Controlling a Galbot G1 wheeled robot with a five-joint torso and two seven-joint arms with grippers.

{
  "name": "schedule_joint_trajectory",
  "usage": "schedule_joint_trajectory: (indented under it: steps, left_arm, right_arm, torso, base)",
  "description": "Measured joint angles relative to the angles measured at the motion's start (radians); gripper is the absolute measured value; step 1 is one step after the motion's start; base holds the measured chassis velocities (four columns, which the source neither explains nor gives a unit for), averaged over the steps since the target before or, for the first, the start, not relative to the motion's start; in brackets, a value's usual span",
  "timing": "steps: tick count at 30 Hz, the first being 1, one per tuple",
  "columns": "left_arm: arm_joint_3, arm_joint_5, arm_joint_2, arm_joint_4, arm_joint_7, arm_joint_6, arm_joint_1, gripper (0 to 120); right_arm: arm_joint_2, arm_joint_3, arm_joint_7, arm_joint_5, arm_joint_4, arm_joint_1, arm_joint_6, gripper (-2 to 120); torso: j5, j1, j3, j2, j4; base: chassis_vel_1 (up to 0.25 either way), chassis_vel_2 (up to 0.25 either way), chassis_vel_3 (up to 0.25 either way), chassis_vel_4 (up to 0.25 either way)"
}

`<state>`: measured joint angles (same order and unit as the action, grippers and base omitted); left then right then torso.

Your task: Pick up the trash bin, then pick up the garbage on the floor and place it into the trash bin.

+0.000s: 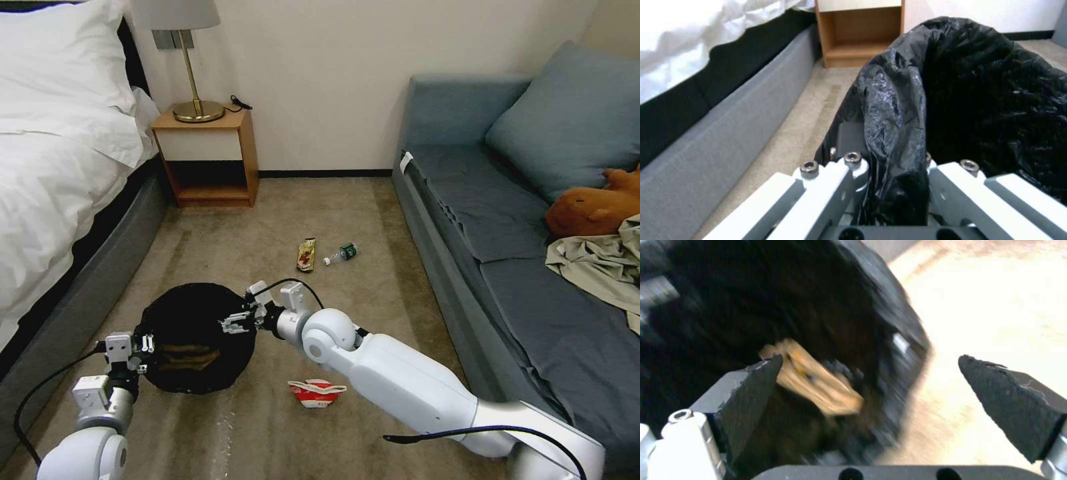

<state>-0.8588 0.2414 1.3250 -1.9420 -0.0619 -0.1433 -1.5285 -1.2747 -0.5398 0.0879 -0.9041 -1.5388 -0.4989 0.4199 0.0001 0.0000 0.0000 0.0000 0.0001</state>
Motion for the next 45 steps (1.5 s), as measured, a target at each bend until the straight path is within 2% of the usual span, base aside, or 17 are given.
schedule_joint_trajectory:
  steps: [3, 6, 13, 20, 30, 36, 41, 43, 44, 45]
  left_arm:
    - [-0.01, 0.009, -0.005, 0.004, 0.0, 0.0, 0.006, 4]
    - [-0.018, 0.023, -0.01, 0.007, 0.0, 0.0, 0.006, 4]
    - [-0.014, 0.018, 0.0, 0.02, -0.001, 0.007, 0.003, 4]
    - [-0.012, 0.014, 0.002, 0.02, -0.002, 0.007, 0.004, 4]
    - [-0.014, 0.014, 0.004, 0.01, -0.003, 0.012, -0.001, 4]
    - [-0.006, 0.009, 0.014, 0.011, -0.003, 0.018, -0.003, 4]
    - [-0.005, 0.008, 0.015, 0.011, -0.003, 0.023, -0.005, 4]
    - [-0.007, 0.008, 0.011, 0.012, -0.004, 0.033, -0.007, 4]
    - [-0.007, 0.008, 0.011, 0.012, -0.004, 0.033, -0.007, 4]
    - [-0.007, 0.008, 0.01, 0.012, -0.006, 0.035, -0.008, 4]
  right_arm:
    - [0.037, 0.005, -0.016, 0.052, -0.007, -0.016, 0.02, 100]
    - [0.117, 0.029, -0.058, 0.15, -0.019, -0.075, 0.049, 100]
    - [0.181, 0.081, -0.137, 0.313, -0.022, -0.189, 0.092, 100]
    - [0.177, 0.088, -0.16, 0.375, 0.012, -0.232, 0.108, 100]
    - [0.12, 0.085, -0.162, 0.468, 0.109, -0.299, 0.116, 100]
    - [0.107, 0.095, -0.161, 0.485, 0.141, -0.302, 0.113, 100]
    - [0.101, 0.105, -0.174, 0.549, 0.166, -0.325, 0.104, 96]
    - [0.097, 0.111, -0.192, 0.63, 0.187, -0.338, 0.095, 86]
    - [0.097, 0.111, -0.192, 0.63, 0.187, -0.338, 0.095, 86]
    - [0.095, 0.113, -0.193, 0.639, 0.19, -0.34, 0.097, 79]
  torso:
    - [0.0, 0.0, 0.0, 0.0, 0.0]
    - [0.0001, 0.0, 0.0, 0.0, -0.0004]
    - [0.0001, 0.0, 0.0, 0.0, -0.0002]
    - [0.0, 0.0, 0.0, 0.0, -0.0002]
    - [-0.0002, 0.0, 0.0, 0.0, -0.0001]
    - [-0.0002, 0.0, 0.0, 0.0, 0.0]
    - [-0.0001, 0.0, 0.0, 0.0, -0.0001]
    - [-0.0002, 0.0, 0.0, 0.0, -0.0001]
    - [-0.0002, 0.0, 0.0, 0.0, -0.0001]
    - [-0.0001, 0.0, 0.0, 0.0, -0.0001]
  base:
    - [0.0, 0.0, 0.0, 0.0]
    - [0.0, 0.0, 0.0, 0.0]
    - [0.0, 0.0, 0.0, 0.0]
    - [0.0, 0.0, 0.0, 0.0]
    - [0.0, 0.0, 0.0, 0.0]
    - [0.0, 0.0, 0.0, 0.0]
    - [0.0, 0.0, 0.0, 0.0]
    - [0.0, 0.0, 0.0, 0.0]
    - [0.0, 0.0, 0.0, 0.0]
    - [0.0, 0.0, 0.0, 0.0]
